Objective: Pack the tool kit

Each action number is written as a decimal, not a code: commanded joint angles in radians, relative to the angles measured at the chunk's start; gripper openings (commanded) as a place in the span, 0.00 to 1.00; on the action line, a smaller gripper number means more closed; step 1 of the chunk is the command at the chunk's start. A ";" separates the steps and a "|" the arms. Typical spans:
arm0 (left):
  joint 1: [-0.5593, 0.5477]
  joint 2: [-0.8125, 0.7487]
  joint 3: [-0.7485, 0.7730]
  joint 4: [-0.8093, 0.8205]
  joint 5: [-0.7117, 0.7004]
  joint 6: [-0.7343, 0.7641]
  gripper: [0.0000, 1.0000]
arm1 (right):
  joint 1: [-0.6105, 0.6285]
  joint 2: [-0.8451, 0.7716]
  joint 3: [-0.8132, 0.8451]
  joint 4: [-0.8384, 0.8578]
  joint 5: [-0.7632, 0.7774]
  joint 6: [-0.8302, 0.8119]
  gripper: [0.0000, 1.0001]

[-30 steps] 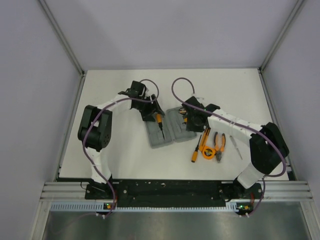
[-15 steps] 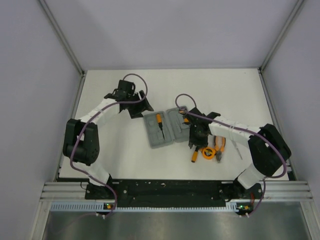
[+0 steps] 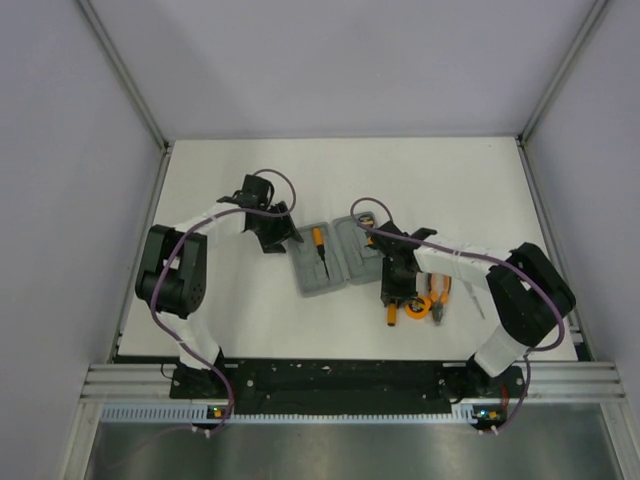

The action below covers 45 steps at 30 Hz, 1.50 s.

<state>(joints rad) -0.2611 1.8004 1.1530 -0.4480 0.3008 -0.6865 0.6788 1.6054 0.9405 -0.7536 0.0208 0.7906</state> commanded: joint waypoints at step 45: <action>0.031 -0.032 0.106 -0.009 0.054 0.024 0.54 | 0.130 0.335 0.546 0.181 -0.016 -0.427 0.00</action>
<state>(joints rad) -0.2352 1.8141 1.2407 -0.4767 0.3256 -0.6773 0.7986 1.9186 1.4292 -0.6140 0.0128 0.3847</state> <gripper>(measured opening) 0.550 0.083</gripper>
